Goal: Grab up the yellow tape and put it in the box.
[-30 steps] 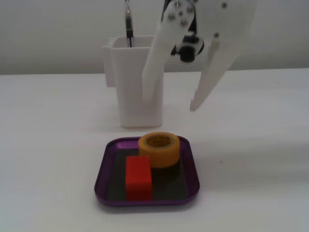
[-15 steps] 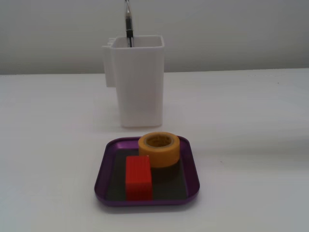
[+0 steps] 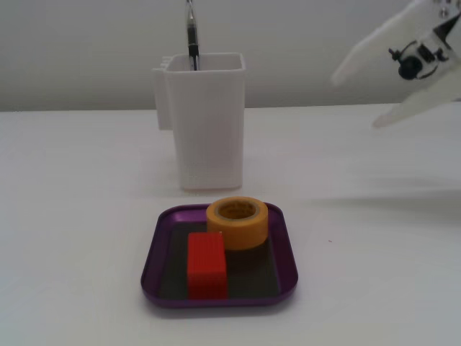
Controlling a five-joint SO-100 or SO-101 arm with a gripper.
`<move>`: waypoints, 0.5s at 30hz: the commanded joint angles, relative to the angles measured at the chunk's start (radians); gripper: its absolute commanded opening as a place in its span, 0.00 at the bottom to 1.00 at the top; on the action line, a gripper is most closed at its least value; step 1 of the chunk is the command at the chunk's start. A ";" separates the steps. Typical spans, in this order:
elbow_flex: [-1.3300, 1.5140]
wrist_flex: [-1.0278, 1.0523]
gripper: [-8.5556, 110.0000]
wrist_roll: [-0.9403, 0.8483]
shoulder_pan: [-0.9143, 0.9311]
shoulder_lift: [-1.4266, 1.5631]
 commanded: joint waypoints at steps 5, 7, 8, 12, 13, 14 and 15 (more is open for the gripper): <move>0.210 -0.023 0.23 0.002 0.003 0.189; 0.267 -0.020 0.23 0.002 0.003 0.227; 0.290 -0.020 0.23 0.002 0.003 0.249; 0.368 -0.018 0.23 0.000 0.003 0.328; 0.388 -0.018 0.23 0.000 0.003 0.348; 0.408 -0.017 0.23 0.000 0.003 0.367; 0.417 -0.014 0.23 0.000 0.003 0.382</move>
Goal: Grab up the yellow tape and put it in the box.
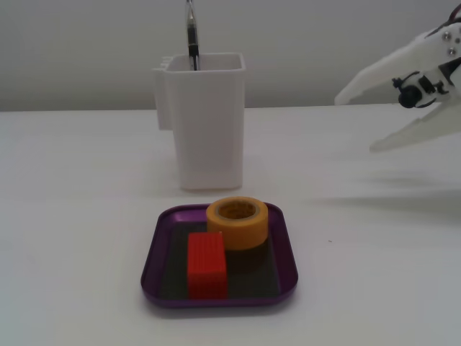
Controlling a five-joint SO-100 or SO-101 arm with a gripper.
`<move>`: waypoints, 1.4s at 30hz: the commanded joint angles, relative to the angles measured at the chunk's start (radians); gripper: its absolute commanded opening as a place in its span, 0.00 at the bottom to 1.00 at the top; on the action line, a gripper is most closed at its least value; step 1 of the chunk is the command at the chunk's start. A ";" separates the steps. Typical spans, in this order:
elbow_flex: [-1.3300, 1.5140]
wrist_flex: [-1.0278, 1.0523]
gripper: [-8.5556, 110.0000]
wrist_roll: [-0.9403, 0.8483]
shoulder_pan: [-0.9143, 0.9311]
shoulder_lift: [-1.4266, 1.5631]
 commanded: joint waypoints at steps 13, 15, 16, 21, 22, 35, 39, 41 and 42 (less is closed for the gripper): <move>0.054 0.051 0.09 0.028 -0.009 0.089; 0.060 0.043 0.09 0.025 -0.006 0.091; 0.060 0.043 0.09 0.023 -0.006 0.091; 0.060 0.043 0.09 0.023 -0.006 0.091; 0.060 0.043 0.09 0.023 -0.006 0.091; 0.060 0.043 0.09 0.023 -0.006 0.091; 0.060 0.043 0.09 0.023 -0.006 0.091; 0.060 0.043 0.09 0.023 -0.006 0.091; 0.060 0.043 0.09 0.023 -0.006 0.091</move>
